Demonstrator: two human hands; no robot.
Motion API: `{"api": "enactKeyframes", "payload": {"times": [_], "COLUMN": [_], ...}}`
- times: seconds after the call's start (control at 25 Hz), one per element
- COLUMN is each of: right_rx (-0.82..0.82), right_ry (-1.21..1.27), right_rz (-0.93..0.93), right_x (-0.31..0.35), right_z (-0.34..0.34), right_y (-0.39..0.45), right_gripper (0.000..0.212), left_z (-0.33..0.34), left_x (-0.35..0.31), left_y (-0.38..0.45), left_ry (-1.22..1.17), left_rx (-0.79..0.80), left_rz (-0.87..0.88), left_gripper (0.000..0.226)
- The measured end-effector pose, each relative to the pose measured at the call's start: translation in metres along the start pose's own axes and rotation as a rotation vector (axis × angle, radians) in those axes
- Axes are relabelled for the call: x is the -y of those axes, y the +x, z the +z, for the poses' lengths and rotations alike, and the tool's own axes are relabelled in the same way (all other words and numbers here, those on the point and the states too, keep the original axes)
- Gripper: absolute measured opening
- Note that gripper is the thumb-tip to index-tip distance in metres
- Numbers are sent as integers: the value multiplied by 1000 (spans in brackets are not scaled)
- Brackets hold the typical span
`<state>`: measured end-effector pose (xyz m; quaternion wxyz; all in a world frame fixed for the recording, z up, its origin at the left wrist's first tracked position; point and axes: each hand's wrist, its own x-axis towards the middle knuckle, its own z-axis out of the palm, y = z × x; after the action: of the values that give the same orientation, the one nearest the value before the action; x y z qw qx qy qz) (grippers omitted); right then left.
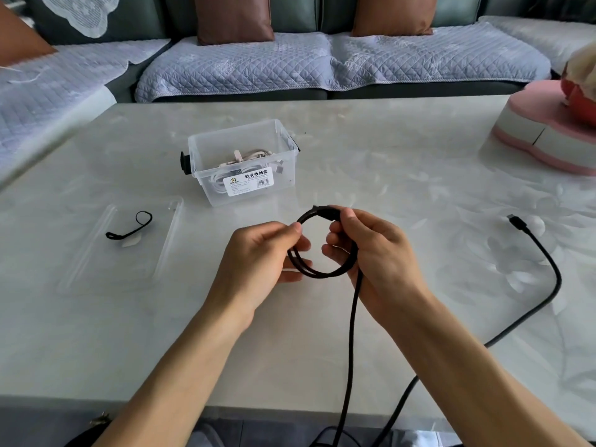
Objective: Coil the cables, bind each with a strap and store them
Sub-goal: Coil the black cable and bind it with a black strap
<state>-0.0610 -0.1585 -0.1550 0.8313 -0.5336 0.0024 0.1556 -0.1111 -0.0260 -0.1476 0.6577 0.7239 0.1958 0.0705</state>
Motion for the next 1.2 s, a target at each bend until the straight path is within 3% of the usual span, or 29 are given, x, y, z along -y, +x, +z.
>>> {"api": "enactKeyframes", "payload": {"times": [0.2,0.36,0.56,0.72,1.2], "right_rx": [1,40,67,132,94], "right_ry": [58,28,-142,-316,-429], "right_rz": [35,42,0,2,-89], "right_x": [2,0,0,6,7], "right_z": [1,2,2,-1,-3], "right_y": [0,-2,-2,-3,-6], "right_gripper": [21,21,24,26,15], "left_z": [7,8,3,-6,2], "left_x": [1,-1,-9,-10,-5], "left_y": [-4,-3,0,2,2], "left_ry": [-22,-59,-444,-459,-450], "left_rx": [-70,82,231,295,236], "left_rz": [30,-3,-202,-310,-257], "left_gripper": [6,28,45,35,30]}}
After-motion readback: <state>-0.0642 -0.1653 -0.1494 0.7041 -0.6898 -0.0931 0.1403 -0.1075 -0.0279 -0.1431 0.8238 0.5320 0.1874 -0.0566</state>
